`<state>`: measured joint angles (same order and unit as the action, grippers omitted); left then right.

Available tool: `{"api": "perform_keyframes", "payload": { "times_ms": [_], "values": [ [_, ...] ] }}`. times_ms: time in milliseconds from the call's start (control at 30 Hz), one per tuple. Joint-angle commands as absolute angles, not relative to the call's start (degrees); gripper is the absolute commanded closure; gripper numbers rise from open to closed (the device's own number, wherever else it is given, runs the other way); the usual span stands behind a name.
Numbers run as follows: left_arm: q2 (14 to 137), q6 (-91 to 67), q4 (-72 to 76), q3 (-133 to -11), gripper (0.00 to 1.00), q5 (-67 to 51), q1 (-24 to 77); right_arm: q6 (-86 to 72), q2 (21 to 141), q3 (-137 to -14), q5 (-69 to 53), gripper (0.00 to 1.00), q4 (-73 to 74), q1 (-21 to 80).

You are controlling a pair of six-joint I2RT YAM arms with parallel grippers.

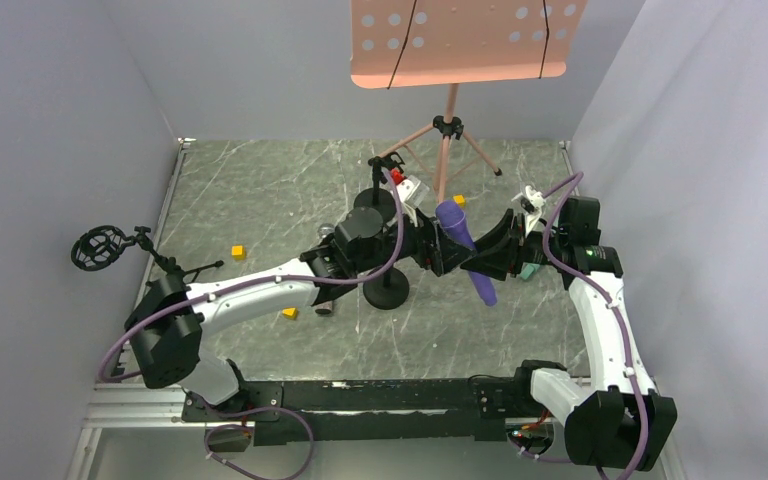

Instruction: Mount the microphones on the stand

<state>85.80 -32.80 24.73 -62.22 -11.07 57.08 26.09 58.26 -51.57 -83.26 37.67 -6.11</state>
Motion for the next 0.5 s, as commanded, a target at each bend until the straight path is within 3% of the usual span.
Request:
{"api": "perform_keyframes", "payload": {
  "times_ms": [0,467],
  "values": [
    [87.09,-35.21,33.40,-64.99,0.20,-9.07,58.00,25.15,57.53,-50.90,-86.75,0.87,34.22,-5.80],
    [90.09,-38.08,35.40,-66.57,0.46,-10.72,58.36,24.96,57.48,-50.69,-87.36,0.85,33.93,-5.80]
  ]
}}
